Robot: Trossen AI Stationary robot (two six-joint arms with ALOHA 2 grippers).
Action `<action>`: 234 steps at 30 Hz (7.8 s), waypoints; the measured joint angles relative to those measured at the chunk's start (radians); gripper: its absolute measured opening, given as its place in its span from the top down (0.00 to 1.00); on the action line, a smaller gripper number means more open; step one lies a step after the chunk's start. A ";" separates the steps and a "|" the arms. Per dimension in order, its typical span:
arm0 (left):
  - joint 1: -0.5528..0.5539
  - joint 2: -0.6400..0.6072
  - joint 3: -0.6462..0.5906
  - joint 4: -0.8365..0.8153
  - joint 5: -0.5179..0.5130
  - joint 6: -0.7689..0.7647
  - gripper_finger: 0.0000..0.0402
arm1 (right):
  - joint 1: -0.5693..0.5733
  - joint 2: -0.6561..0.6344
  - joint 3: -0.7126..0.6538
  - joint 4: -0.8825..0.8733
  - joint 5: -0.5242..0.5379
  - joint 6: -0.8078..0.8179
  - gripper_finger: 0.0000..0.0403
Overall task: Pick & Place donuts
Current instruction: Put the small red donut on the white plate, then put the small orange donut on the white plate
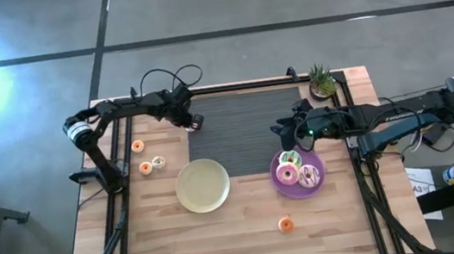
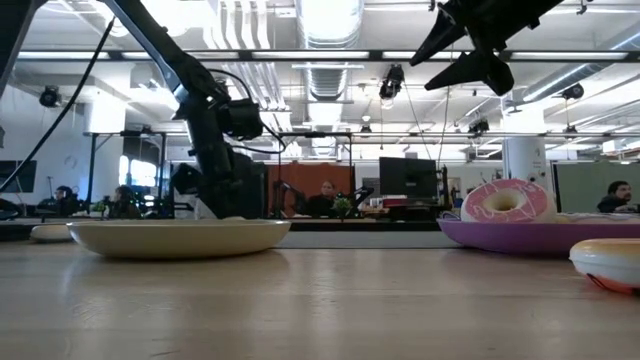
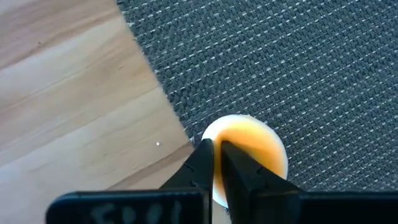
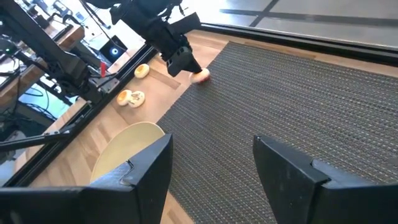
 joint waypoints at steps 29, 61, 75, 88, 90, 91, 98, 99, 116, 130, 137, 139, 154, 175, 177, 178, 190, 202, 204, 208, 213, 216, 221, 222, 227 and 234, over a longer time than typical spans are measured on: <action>-0.163 -0.211 0.013 0.132 0.945 -0.223 1.00 | 0.043 0.438 0.465 -0.065 -0.217 -0.984 0.48; -0.300 -0.240 0.013 0.209 0.833 -0.295 1.00 | 0.039 0.724 0.651 -0.091 -0.313 -1.021 0.56; -0.324 -0.240 0.012 0.204 0.758 -0.292 0.99 | 0.038 0.727 0.650 -0.088 -0.319 -0.940 0.86; -0.332 -0.319 0.011 -0.131 0.338 -0.197 0.72 | 0.019 0.739 0.648 -0.148 -0.415 -0.708 0.95; -0.360 -0.372 0.011 -0.194 0.217 -0.191 0.71 | -0.003 0.766 0.645 -0.142 -0.509 -0.604 0.95; -0.384 -0.405 0.011 -0.217 0.161 -0.191 0.70 | -0.015 0.791 0.642 -0.139 -0.564 -0.562 0.95; -0.614 -0.604 0.011 -0.230 -0.197 -0.250 0.70 | -0.056 1.006 0.684 0.037 -0.854 -0.331 0.95; -0.650 -0.625 0.011 -0.234 -0.248 -0.267 0.70 | -0.056 1.038 0.701 0.043 -0.872 -0.308 0.95; -0.907 -0.683 0.010 -0.431 -0.541 -0.481 0.70 | -0.061 1.250 0.888 -0.151 -0.925 -0.204 0.80; -0.928 -0.691 0.010 -0.486 -0.548 -0.496 0.70 | -0.043 1.206 0.950 -0.357 -0.690 -0.428 0.45; -0.964 -0.704 0.010 -0.554 -0.578 -0.534 0.70 | 0.027 1.049 0.875 -0.437 -0.502 -0.760 0.42; -0.973 -0.704 0.010 -0.556 -0.579 -0.534 0.70 | 0.047 0.985 0.815 -0.417 -0.501 -0.775 0.43; -1.036 -0.700 -0.011 -0.559 -0.611 -0.505 0.70 | 0.438 0.689 0.325 -0.334 -0.430 -0.358 0.46; -1.037 -0.700 -0.149 -0.281 -0.560 -0.518 0.70 | 0.533 0.708 0.237 -0.190 -0.411 -0.131 0.46; -1.037 -0.700 -0.149 -0.281 -0.559 -0.524 0.70 | 0.533 0.708 0.213 -0.148 -0.413 -0.115 0.46; -1.037 -0.700 -0.149 -0.281 -0.559 -0.527 0.70 | 0.532 0.708 0.202 -0.131 -0.412 -0.105 0.46; -1.037 -0.700 -0.151 -0.281 -0.559 -0.531 0.70 | 0.520 0.724 0.129 -0.006 -0.490 -0.005 0.47; -1.037 -0.700 -0.154 -0.281 -0.565 -0.536 0.70 | 0.482 0.773 0.150 0.027 -0.573 0.048 0.84; -1.037 -0.700 -0.154 -0.282 -0.565 -0.536 0.70 | 0.464 0.769 0.150 0.042 -0.573 0.054 0.91; -1.037 -0.700 -0.154 -0.286 -0.565 -0.567 0.70 | 0.421 0.733 0.148 0.047 -0.447 0.052 0.96; -1.036 -0.700 -0.155 -0.294 -0.519 -0.727 0.70 | 0.346 0.673 0.194 0.043 -0.227 -0.054 0.97; -1.036 -0.700 -0.169 -0.229 -0.444 -0.741 0.70 | 0.303 0.662 0.281 0.041 -0.117 -0.264 0.97; -1.013 -0.747 -0.241 0.133 -0.328 -0.679 0.70 | 0.271 0.700 0.498 0.007 0.138 -0.731 0.97; -1.002 -0.762 -0.261 0.229 -0.300 -0.663 0.70 | 0.269 0.711 0.541 -0.001 0.198 -0.812 0.97; -0.938 -0.852 -0.370 0.621 -0.239 -0.633 0.70 | 0.263 0.731 0.700 -0.007 0.487 -1.076 0.97; -0.829 -0.941 -0.535 0.986 -0.143 -0.752 0.70 | 0.273 0.731 0.778 0.171 0.673 -1.459 0.97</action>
